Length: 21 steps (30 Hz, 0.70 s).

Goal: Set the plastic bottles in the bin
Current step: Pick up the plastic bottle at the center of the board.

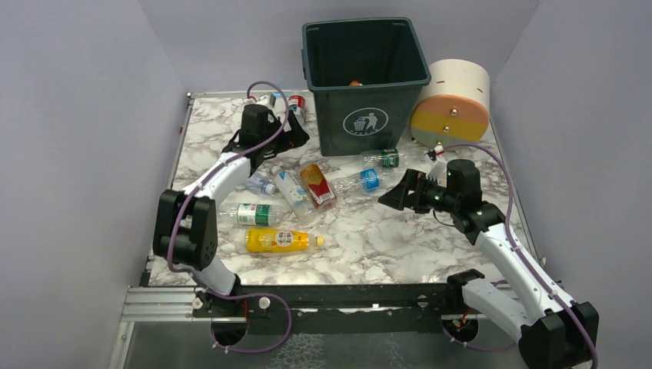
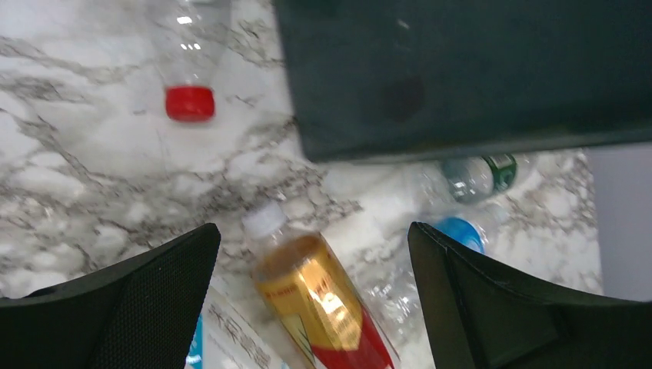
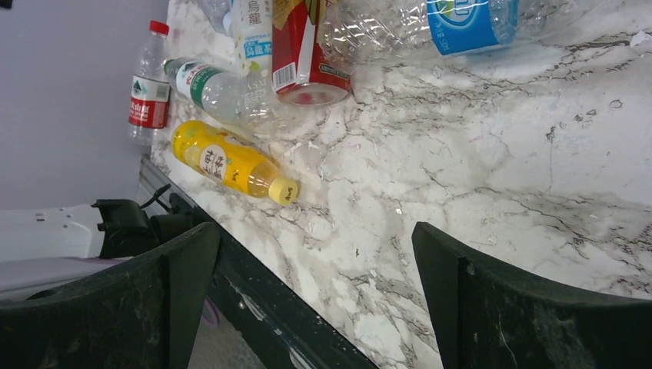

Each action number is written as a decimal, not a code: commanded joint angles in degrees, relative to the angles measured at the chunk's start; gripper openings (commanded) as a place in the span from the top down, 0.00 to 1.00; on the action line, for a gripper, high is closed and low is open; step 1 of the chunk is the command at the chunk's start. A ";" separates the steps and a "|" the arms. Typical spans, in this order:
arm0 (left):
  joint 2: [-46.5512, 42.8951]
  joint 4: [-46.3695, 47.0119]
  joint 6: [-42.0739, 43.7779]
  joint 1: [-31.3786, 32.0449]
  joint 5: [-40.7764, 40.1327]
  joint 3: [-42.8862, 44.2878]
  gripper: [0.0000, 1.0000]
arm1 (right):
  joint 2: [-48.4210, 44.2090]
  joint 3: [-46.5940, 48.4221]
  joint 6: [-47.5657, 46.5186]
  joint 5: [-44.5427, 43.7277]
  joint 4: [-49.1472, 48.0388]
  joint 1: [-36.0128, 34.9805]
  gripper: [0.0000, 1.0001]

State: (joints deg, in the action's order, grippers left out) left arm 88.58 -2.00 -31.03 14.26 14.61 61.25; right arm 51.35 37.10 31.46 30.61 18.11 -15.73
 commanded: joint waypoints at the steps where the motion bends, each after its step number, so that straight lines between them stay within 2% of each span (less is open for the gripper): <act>1: 8.24 1.39 5.47 -0.66 -9.13 7.71 0.01 | 0.30 -0.68 0.29 2.63 -1.06 0.17 0.00; 6: 18.03 1.66 8.29 -2.03 -10.57 15.35 0.01 | 1.32 -0.52 0.35 3.22 -2.05 0.17 0.00; 14: 28.21 3.81 13.21 -3.86 -11.60 26.73 0.01 | 3.45 0.02 0.10 3.90 -2.82 0.17 0.00; 21: 34.65 7.66 15.02 -3.89 -9.08 32.29 0.01 | 5.70 -0.86 0.90 4.47 -5.11 0.17 0.00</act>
State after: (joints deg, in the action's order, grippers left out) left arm 119.81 2.17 -18.46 10.20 4.62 90.00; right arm 56.03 37.08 31.51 32.99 16.10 -15.73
